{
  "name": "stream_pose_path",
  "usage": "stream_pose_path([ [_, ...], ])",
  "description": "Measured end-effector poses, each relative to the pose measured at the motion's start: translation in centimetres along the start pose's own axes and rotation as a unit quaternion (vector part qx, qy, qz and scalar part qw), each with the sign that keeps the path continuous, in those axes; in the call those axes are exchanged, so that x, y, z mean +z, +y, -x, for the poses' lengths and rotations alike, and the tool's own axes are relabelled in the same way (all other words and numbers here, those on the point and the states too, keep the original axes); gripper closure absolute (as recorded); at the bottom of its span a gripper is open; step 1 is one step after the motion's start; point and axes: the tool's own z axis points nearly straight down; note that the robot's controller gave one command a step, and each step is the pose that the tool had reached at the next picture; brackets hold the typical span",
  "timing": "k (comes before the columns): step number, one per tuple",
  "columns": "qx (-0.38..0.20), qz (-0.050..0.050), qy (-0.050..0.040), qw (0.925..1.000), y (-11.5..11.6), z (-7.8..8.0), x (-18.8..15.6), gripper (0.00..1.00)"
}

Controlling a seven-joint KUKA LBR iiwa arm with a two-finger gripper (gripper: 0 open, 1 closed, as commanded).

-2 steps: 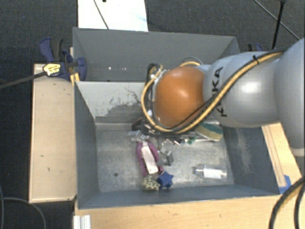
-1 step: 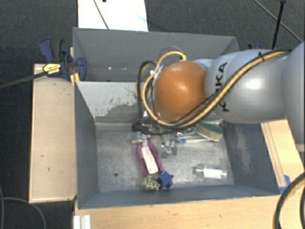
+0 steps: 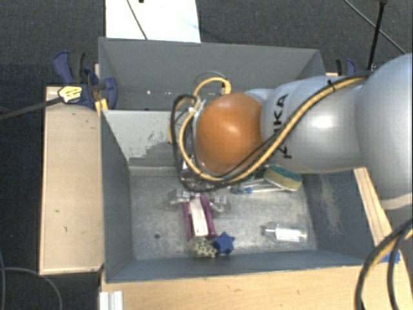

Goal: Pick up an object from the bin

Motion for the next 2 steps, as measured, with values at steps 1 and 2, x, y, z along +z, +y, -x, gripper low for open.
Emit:
stream_pose_path([
  [1, -0.046, 0.000, -0.0003, 0.9989, 2.13, 0.02, -0.07, 0.00],
  [2, -0.043, 0.000, -0.0001, 0.9991, 2.11, 0.01, -0.07, 1.00],
])
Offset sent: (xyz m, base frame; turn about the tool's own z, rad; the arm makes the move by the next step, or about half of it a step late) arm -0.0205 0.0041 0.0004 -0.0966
